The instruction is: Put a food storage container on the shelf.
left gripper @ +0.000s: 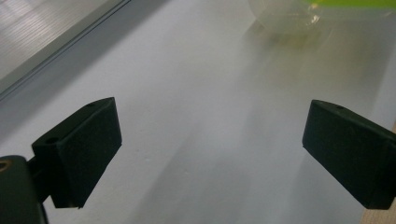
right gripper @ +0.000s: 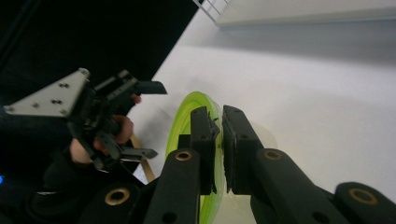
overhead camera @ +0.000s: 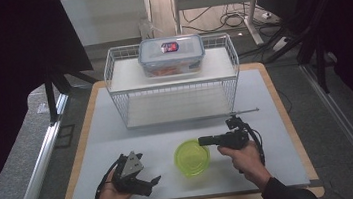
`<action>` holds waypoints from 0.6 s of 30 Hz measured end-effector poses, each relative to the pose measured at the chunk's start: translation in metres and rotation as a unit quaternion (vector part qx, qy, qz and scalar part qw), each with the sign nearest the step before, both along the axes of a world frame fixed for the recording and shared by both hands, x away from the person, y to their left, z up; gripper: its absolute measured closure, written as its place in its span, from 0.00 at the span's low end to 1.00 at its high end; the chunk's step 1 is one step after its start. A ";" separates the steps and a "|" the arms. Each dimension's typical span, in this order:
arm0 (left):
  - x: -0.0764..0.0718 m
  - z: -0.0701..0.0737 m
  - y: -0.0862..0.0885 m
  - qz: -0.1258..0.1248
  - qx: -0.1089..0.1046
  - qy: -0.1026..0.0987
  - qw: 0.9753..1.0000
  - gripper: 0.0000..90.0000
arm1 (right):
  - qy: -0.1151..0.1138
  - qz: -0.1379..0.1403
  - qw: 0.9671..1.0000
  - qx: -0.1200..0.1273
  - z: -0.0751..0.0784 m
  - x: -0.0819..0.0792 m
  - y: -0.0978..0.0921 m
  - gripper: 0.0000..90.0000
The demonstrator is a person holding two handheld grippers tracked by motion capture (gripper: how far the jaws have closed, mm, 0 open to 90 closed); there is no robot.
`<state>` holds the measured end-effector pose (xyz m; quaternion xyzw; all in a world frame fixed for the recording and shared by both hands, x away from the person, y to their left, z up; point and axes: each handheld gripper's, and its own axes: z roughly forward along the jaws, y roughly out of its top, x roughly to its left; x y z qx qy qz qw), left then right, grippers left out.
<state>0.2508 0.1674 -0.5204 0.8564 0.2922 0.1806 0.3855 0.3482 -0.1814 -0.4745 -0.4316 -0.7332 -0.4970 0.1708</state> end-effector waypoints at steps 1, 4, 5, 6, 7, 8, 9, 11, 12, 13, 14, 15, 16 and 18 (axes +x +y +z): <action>0.000 0.000 0.000 0.000 0.000 0.000 1.000 0.05 | 0.000 0.000 1.000 0.004 0.002 0.000 -0.001 0.93; 0.000 0.000 0.000 0.001 -0.002 -0.001 1.000 0.05 | 0.000 -0.002 1.000 0.016 0.007 0.002 -0.002 0.93; 0.000 0.001 0.001 0.001 -0.003 -0.001 1.000 0.05 | -0.002 -0.001 1.000 0.020 0.009 0.002 -0.003 0.93; 0.000 0.001 0.001 0.002 -0.004 -0.002 1.000 0.05 | -0.003 -0.003 1.000 0.023 0.012 0.003 -0.003 0.93; 0.000 0.001 0.001 0.002 -0.006 -0.002 1.000 0.05 | -0.003 -0.005 1.000 0.029 0.015 0.003 -0.004 0.93; 0.000 0.001 0.001 0.003 -0.008 -0.002 1.000 0.05 | -0.004 -0.004 0.999 0.036 0.018 0.004 -0.004 0.93; 0.000 0.002 0.002 0.004 -0.010 -0.002 1.000 0.05 | -0.005 -0.006 0.999 0.040 0.022 0.005 -0.005 0.93; 0.000 0.002 0.002 0.005 -0.011 -0.003 1.000 0.05 | -0.010 -0.004 0.999 0.046 0.030 0.007 -0.005 0.93; 0.000 0.002 0.002 0.005 -0.011 -0.004 1.000 0.04 | -0.014 -0.003 0.999 0.049 0.035 0.008 -0.005 0.93; 0.000 0.002 0.002 0.005 -0.010 -0.004 1.000 0.05 | -0.018 -0.005 0.999 0.051 0.040 0.009 -0.005 0.93; 0.000 0.002 0.002 0.005 -0.010 -0.004 1.000 0.04 | -0.019 -0.004 0.998 0.053 0.045 0.010 -0.005 0.93; 0.000 0.002 0.002 0.005 -0.010 -0.004 1.000 0.05 | -0.026 -0.004 0.998 0.056 0.049 0.012 -0.005 0.93; 0.000 0.002 0.002 0.005 -0.010 -0.004 1.000 0.05 | -0.027 -0.005 0.998 0.059 0.054 0.013 -0.005 0.93; 0.000 0.002 0.002 0.004 -0.010 -0.004 1.000 0.05 | -0.034 -0.005 0.997 0.064 0.064 0.016 -0.006 0.93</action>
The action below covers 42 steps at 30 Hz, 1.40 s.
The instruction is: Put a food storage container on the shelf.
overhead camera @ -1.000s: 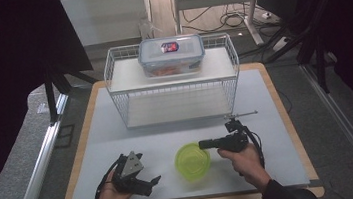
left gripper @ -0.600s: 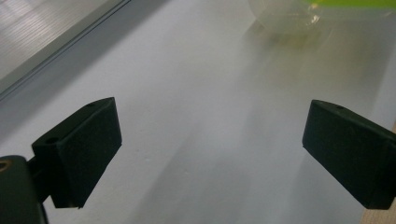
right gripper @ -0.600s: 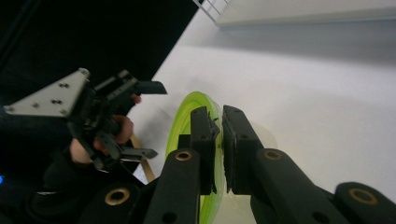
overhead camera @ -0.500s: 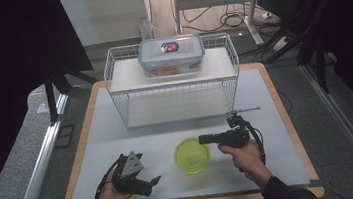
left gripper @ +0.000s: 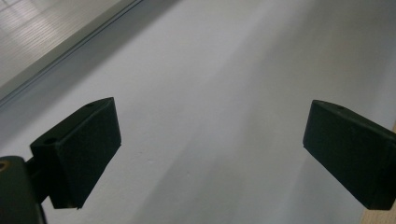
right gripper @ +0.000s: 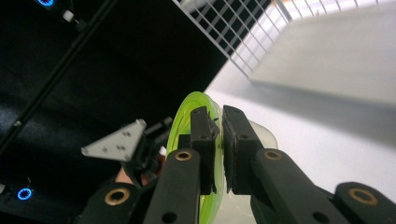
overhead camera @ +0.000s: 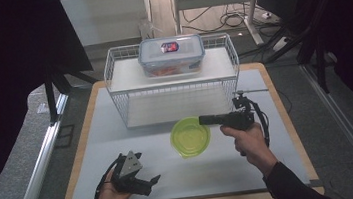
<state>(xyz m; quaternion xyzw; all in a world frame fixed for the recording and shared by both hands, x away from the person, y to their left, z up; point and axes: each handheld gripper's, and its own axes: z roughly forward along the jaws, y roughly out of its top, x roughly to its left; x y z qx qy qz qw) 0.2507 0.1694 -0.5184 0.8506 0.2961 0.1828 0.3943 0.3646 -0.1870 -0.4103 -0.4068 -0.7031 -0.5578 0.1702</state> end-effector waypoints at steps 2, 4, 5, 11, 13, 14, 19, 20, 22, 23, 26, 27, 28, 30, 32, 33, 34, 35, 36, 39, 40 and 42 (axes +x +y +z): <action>0.000 0.000 0.000 0.000 0.002 -0.001 1.000 0.04 | -0.005 -0.002 1.000 0.004 0.011 0.004 -0.001 0.93; 0.000 0.000 0.000 -0.001 0.002 -0.001 1.000 0.04 | -0.009 -0.003 1.000 0.008 0.021 0.007 -0.001 0.93; 0.000 0.000 0.000 0.000 0.002 -0.001 1.000 0.05 | -0.014 -0.004 1.000 0.009 0.027 0.009 -0.001 0.93; 0.000 0.000 0.000 -0.001 0.002 0.000 1.000 0.05 | -0.024 -0.003 1.000 0.015 0.057 0.020 -0.001 0.93; 0.000 0.000 0.000 -0.001 0.001 0.000 1.000 0.05 | -0.025 -0.007 1.000 0.017 0.067 0.024 0.000 0.93; 0.000 0.000 0.000 -0.001 -0.001 0.000 1.000 0.05 | -0.027 -0.007 0.999 0.019 0.071 0.026 0.000 0.93; 0.001 -0.001 0.000 -0.002 0.000 0.002 1.000 0.05 | -0.034 -0.014 0.999 0.031 0.098 0.037 -0.001 0.93; 0.001 -0.001 0.000 -0.002 -0.003 0.004 1.000 0.05 | -0.034 -0.016 0.999 0.031 0.101 0.038 -0.001 0.93; 0.001 -0.001 0.000 -0.001 -0.004 0.007 1.000 0.04 | -0.039 -0.022 0.999 0.031 0.111 0.043 0.000 0.93; 0.001 -0.001 0.000 -0.001 -0.003 0.006 1.000 0.04 | -0.040 -0.024 0.998 0.033 0.115 0.045 0.001 0.93; 0.000 -0.001 0.000 -0.001 -0.005 0.007 1.000 0.04 | -0.038 -0.037 0.997 0.047 0.128 0.055 0.000 0.93; 0.000 -0.001 0.000 -0.001 -0.005 0.007 1.000 0.04 | -0.039 -0.041 0.997 0.050 0.131 0.058 0.000 0.93; 0.000 -0.001 0.001 -0.001 -0.005 0.007 1.000 0.04 | -0.039 -0.044 0.997 0.052 0.134 0.061 0.000 0.93; 0.001 -0.001 0.001 0.000 -0.007 0.009 1.000 0.04 | -0.041 -0.052 0.996 0.054 0.143 0.066 0.002 0.93; 0.001 0.000 0.001 0.000 -0.014 0.011 1.000 0.04 | -0.046 -0.059 0.996 0.054 0.151 0.071 0.004 0.93; 0.001 0.000 0.002 0.000 -0.014 0.011 1.000 0.04 | -0.047 -0.062 0.995 0.055 0.155 0.074 0.005 0.93; 0.001 0.000 0.002 0.000 -0.014 0.011 1.000 0.04 | -0.050 -0.067 0.995 0.056 0.159 0.077 0.007 0.93; 0.001 0.000 0.002 0.000 -0.015 0.011 1.000 0.04 | -0.053 -0.072 0.994 0.056 0.162 0.079 0.008 0.93; 0.001 0.000 0.002 -0.001 -0.014 0.012 1.000 0.04 | -0.055 -0.076 0.994 0.056 0.165 0.082 0.009 0.93; 0.001 0.000 0.002 0.000 -0.020 0.011 1.000 0.04 | -0.058 -0.094 0.992 0.057 0.172 0.091 0.014 0.93; 0.001 0.001 0.003 -0.001 -0.023 0.011 1.000 0.04 | -0.058 -0.100 0.992 0.058 0.173 0.094 0.016 0.93; 0.000 0.001 0.003 -0.001 -0.026 0.011 1.000 0.04 | -0.058 -0.111 0.990 0.061 0.175 0.101 0.020 0.93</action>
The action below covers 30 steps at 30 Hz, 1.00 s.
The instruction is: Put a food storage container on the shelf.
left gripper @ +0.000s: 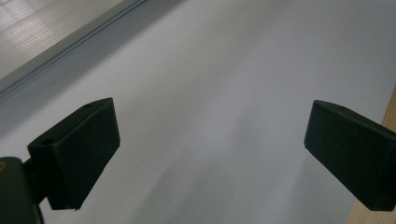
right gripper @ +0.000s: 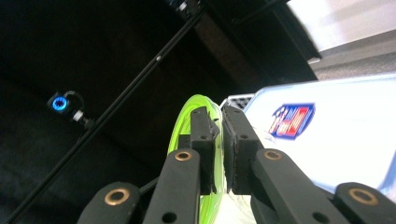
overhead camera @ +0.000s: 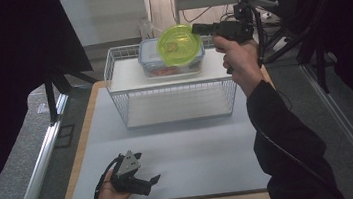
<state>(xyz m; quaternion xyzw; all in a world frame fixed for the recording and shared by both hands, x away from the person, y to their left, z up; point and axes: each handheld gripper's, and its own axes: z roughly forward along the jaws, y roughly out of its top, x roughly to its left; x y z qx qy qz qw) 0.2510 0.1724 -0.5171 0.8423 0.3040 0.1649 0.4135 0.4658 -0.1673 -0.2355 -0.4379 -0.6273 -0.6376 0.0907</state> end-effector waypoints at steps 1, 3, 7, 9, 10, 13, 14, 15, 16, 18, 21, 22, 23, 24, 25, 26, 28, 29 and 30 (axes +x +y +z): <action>0.000 0.000 0.000 0.000 -0.002 0.000 1.000 0.04 | 0.000 -0.005 1.000 0.002 0.000 0.004 0.002 0.93; 0.000 0.000 0.000 -0.001 -0.003 0.001 1.000 0.04 | 0.000 -0.018 1.000 0.002 -0.001 0.011 0.007 0.93; 0.000 0.000 0.000 -0.003 -0.001 0.002 1.000 0.04 | 0.007 -0.044 0.999 0.005 -0.006 0.026 0.019 0.93; 0.000 -0.001 0.000 -0.004 -0.001 0.002 1.000 0.04 | 0.011 -0.055 0.998 0.008 -0.008 0.033 0.024 0.93; 0.000 -0.001 0.000 -0.005 -0.002 0.002 1.000 0.04 | 0.011 -0.062 0.998 0.006 -0.010 0.037 0.027 0.93; 0.000 -0.001 0.000 -0.006 -0.004 0.002 1.000 0.04 | 0.016 -0.081 0.997 0.007 -0.015 0.047 0.035 0.93; 0.000 -0.001 0.000 -0.007 -0.004 0.003 1.000 0.04 | 0.016 -0.085 0.996 0.007 -0.016 0.049 0.036 0.93; 0.000 -0.001 0.000 -0.007 -0.004 0.003 1.000 0.04 | 0.016 -0.093 0.996 0.007 -0.017 0.051 0.038 0.93; 0.000 -0.001 0.000 -0.008 -0.004 0.003 1.000 0.04 | 0.013 -0.100 0.995 0.008 -0.018 0.053 0.040 0.93; 0.000 -0.001 0.000 -0.009 -0.002 0.003 1.000 0.04 | 0.002 -0.116 0.993 0.006 -0.019 0.055 0.044 0.92; -0.001 -0.001 -0.001 -0.011 -0.001 0.004 1.000 0.04 | -0.021 -0.141 0.990 -0.023 -0.018 0.055 0.050 0.90; -0.001 -0.001 -0.001 -0.011 -0.001 0.003 1.000 0.04 | -0.028 -0.151 0.988 -0.032 -0.018 0.054 0.052 0.89; -0.001 -0.001 -0.001 -0.011 -0.001 0.004 1.000 0.04 | -0.035 -0.158 0.986 -0.045 -0.018 0.053 0.054 0.89; -0.001 -0.001 -0.001 -0.012 0.000 0.004 1.000 0.04 | -0.038 -0.165 0.984 -0.051 -0.019 0.053 0.055 0.89; -0.001 -0.001 -0.001 -0.012 0.000 0.004 1.000 0.04 | -0.041 -0.168 0.984 -0.052 -0.020 0.053 0.055 0.88; 0.000 -0.001 -0.001 -0.012 0.001 0.004 1.000 0.04 | -0.041 -0.170 0.983 -0.056 -0.021 0.054 0.055 0.87; -0.001 -0.002 -0.002 -0.013 0.002 0.005 1.000 0.04 | -0.042 -0.175 0.981 -0.072 -0.022 0.055 0.056 0.86; -0.001 -0.002 -0.002 -0.014 0.003 0.005 1.000 0.04 | -0.044 -0.177 0.980 -0.079 -0.023 0.055 0.056 0.85; -0.001 -0.002 -0.002 -0.015 0.004 0.006 1.000 0.04 | -0.044 -0.178 0.979 -0.084 -0.024 0.056 0.055 0.85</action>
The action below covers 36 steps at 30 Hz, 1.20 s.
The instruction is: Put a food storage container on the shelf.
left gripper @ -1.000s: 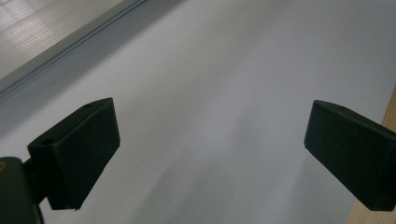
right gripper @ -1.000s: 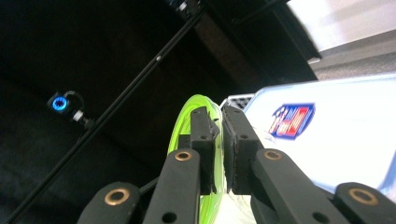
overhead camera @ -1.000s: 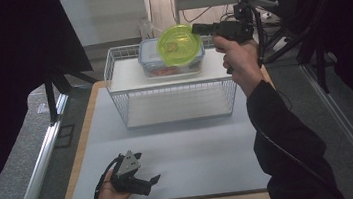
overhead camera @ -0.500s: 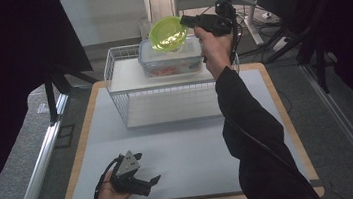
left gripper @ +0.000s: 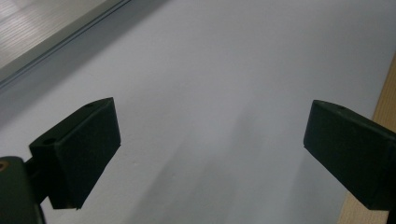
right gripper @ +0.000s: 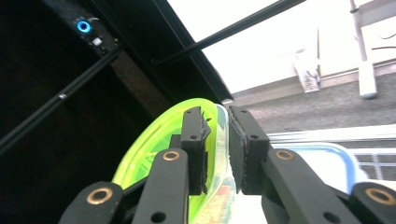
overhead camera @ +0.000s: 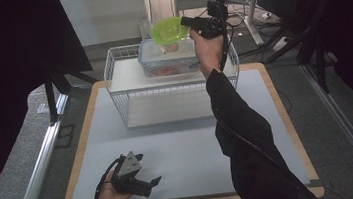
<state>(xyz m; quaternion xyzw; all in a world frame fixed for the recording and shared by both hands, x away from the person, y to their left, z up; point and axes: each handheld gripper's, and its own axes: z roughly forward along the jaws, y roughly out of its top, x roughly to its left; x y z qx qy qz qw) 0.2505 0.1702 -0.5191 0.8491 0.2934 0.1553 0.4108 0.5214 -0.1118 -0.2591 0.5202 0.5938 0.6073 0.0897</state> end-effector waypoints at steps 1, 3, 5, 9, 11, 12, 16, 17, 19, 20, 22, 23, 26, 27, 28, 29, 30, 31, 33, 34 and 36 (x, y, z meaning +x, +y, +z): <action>0.000 0.000 0.000 -0.001 0.001 0.001 1.000 0.04 | -0.002 -0.003 1.000 -0.003 -0.001 0.000 -0.001 0.85; 0.000 0.000 0.000 -0.001 0.002 0.000 1.000 0.04 | -0.002 -0.006 1.000 -0.006 -0.002 0.001 -0.003 0.84; 0.000 0.000 0.000 -0.001 0.002 0.000 1.000 0.04 | -0.004 -0.006 1.000 -0.006 -0.004 0.001 -0.005 0.84; 0.000 0.000 -0.001 -0.002 0.004 0.000 1.000 0.04 | -0.005 0.002 1.000 -0.018 -0.005 0.000 -0.007 0.78; 0.000 0.000 -0.001 -0.003 0.005 -0.001 1.000 0.04 | -0.012 0.004 1.000 -0.020 -0.002 -0.002 -0.011 0.77; 0.000 -0.001 -0.001 -0.003 0.006 -0.001 1.000 0.04 | -0.019 0.009 1.000 -0.022 0.000 -0.005 -0.014 0.78; 0.000 -0.001 -0.002 -0.003 0.009 0.000 1.000 0.04 | -0.043 0.031 0.996 -0.078 0.004 -0.018 -0.017 0.89; 0.000 -0.001 -0.002 -0.003 0.009 0.000 1.000 0.04 | -0.052 0.034 0.994 -0.091 0.005 -0.023 -0.018 0.91; -0.001 -0.001 -0.003 -0.003 0.011 -0.001 1.000 0.04 | -0.067 0.039 0.992 -0.097 0.003 -0.032 -0.020 0.96; -0.001 -0.001 -0.003 -0.003 0.012 -0.002 1.000 0.04 | -0.074 0.040 0.992 -0.094 0.002 -0.037 -0.022 0.97; 0.000 -0.002 -0.003 -0.004 0.014 -0.001 1.000 0.04 | -0.080 0.056 0.991 -0.093 -0.003 -0.046 -0.023 0.99; 0.000 -0.002 -0.004 -0.004 0.014 -0.001 1.000 0.04 | -0.081 0.066 0.990 -0.097 -0.006 -0.050 -0.021 0.99; 0.000 -0.002 -0.004 -0.004 0.014 -0.001 1.000 0.04 | -0.080 0.087 0.987 -0.107 -0.012 -0.058 -0.017 1.00; -0.001 -0.002 -0.004 -0.004 0.014 -0.001 1.000 0.04 | -0.081 0.092 0.986 -0.116 -0.012 -0.058 -0.014 1.00; -0.001 -0.002 -0.004 -0.004 0.014 -0.002 1.000 0.04 | -0.081 0.094 0.984 -0.124 -0.012 -0.058 -0.013 1.00; -0.001 -0.002 -0.004 -0.004 0.015 -0.001 1.000 0.04 | -0.081 0.092 0.983 -0.135 -0.012 -0.057 -0.011 1.00; -0.001 -0.002 -0.004 -0.005 0.016 -0.001 1.000 0.04 | -0.080 0.087 0.983 -0.143 -0.012 -0.055 -0.011 1.00; -0.001 -0.002 -0.004 -0.005 0.016 -0.001 1.000 0.04 | -0.077 0.084 0.983 -0.144 -0.012 -0.054 -0.011 1.00; -0.001 -0.002 -0.004 -0.006 0.015 -0.002 1.000 0.04 | -0.071 0.074 0.983 -0.150 -0.015 -0.049 -0.013 1.00; 0.000 -0.002 -0.004 -0.006 0.015 -0.001 1.000 0.05 | -0.066 0.072 0.984 -0.150 -0.017 -0.047 -0.015 1.00; 0.000 -0.003 -0.004 -0.007 0.016 -0.001 1.000 0.05 | -0.053 0.072 0.985 -0.144 -0.023 -0.042 -0.017 1.00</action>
